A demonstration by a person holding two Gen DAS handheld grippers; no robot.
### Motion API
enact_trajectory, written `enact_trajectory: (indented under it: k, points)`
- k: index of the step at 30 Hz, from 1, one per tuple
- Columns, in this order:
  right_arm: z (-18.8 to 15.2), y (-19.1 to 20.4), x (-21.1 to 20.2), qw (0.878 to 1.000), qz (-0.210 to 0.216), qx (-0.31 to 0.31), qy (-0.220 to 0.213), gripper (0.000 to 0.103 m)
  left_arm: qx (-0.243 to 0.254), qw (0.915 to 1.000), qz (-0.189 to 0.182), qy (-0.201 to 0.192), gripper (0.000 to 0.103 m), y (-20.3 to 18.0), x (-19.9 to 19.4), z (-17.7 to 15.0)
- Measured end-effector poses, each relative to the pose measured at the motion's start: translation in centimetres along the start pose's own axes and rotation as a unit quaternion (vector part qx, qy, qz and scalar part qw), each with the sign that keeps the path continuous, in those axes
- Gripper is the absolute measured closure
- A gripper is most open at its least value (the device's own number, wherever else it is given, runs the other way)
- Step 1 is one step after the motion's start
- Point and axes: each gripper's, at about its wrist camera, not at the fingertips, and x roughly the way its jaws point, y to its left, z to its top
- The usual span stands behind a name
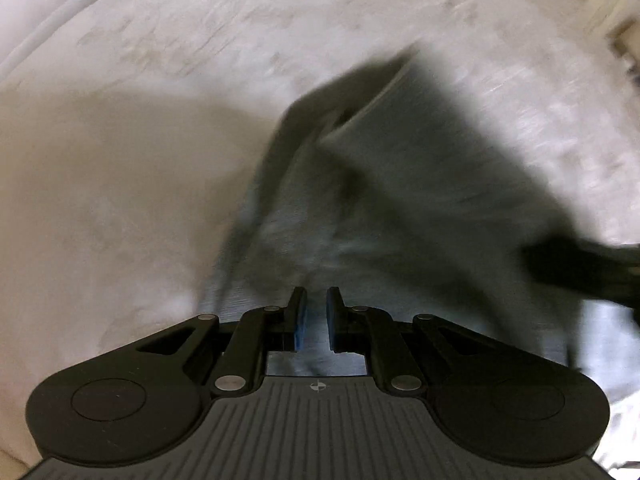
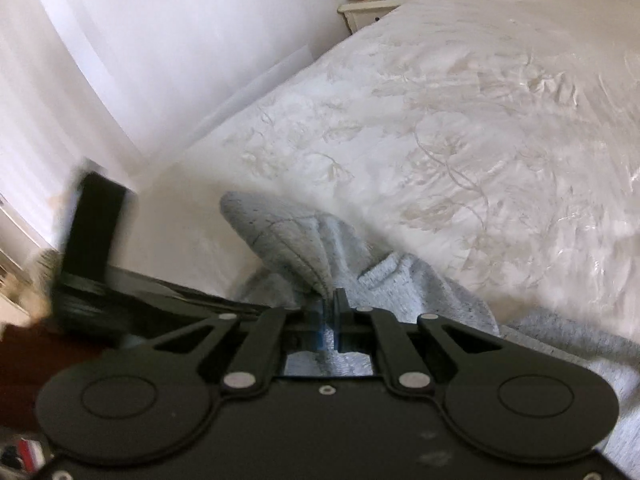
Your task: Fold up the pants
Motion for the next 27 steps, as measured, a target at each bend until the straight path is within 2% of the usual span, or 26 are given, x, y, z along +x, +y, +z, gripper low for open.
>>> enact_trajectory:
  k: [2, 5, 8, 11, 14, 17, 20, 22, 24, 27]
  points:
    - [-0.3, 0.9, -0.3, 1.000, 0.015, 0.002, 0.002, 0.097, -0.023, 0.9995, 0.021, 0.007, 0.092, 1.8, 0.2, -0.5]
    - [-0.8, 2.1, -0.1, 0.999, 0.035, -0.009, 0.018, 0.097, -0.073, 0.9971, 0.022, -0.001, 0.092, 4.9, -1.4, -1.4]
    - [-2.6, 3.7, 0.9, 0.997, 0.056, -0.028, 0.051, 0.097, -0.102, 0.9926, 0.062, -0.023, 0.092, 7.4, -4.1, -2.2]
    - [-4.4, 4.9, 2.4, 0.993, 0.066, -0.048, 0.082, 0.097, -0.114, 0.9891, 0.073, -0.058, 0.092, 8.3, -6.9, -2.2]
    - [-5.9, 5.6, 4.2, 0.990, 0.064, -0.062, 0.109, 0.097, -0.083, 0.9906, 0.054, -0.094, 0.092, 6.6, -8.9, -1.2]
    - [-6.6, 5.8, 5.5, 0.987, 0.059, -0.082, 0.124, 0.097, -0.034, 0.9941, 0.005, -0.103, 0.092, 3.2, -8.5, 0.4]
    - [-6.5, 5.6, 5.4, 0.987, 0.062, -0.080, 0.121, 0.096, 0.000, 0.9964, -0.045, -0.072, 0.092, 0.6, -5.5, 1.2]
    - [-6.0, 5.1, 4.8, 0.989, 0.061, -0.075, 0.114, 0.093, -0.002, 0.9990, -0.037, -0.024, 0.092, 0.2, -2.5, 0.6]
    - [-6.0, 4.5, 3.4, 0.990, 0.056, -0.070, 0.108, 0.085, -0.007, 0.9996, -0.026, 0.012, 0.092, 0.8, 0.0, -0.6]
    - [-5.1, 2.3, 0.7, 0.994, 0.049, -0.040, 0.093, 0.084, 0.001, 0.9990, -0.042, -0.015, 0.092, 2.0, -0.1, -2.6]
